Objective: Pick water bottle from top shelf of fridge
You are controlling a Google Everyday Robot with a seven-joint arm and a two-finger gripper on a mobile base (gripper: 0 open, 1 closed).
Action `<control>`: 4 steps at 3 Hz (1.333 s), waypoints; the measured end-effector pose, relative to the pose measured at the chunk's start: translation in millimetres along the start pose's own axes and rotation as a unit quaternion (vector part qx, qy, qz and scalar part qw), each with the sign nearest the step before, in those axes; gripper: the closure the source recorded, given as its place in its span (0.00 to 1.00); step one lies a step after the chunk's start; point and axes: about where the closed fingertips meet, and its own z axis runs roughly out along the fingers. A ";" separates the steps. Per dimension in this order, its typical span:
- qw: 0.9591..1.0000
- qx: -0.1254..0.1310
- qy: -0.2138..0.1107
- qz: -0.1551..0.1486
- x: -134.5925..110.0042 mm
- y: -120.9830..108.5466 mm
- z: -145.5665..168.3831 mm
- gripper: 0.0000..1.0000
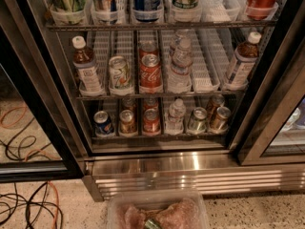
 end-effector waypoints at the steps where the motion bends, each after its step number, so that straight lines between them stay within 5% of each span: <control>1: 1.000 0.007 0.002 -0.002 -0.3 1.0 -26.2 1.00; 4: 0.999 0.036 0.023 -0.009 -2.2 10.1 -95.5 1.00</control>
Offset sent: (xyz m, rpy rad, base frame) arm -0.0810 -0.0183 0.0071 -0.0178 0.0213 -0.0729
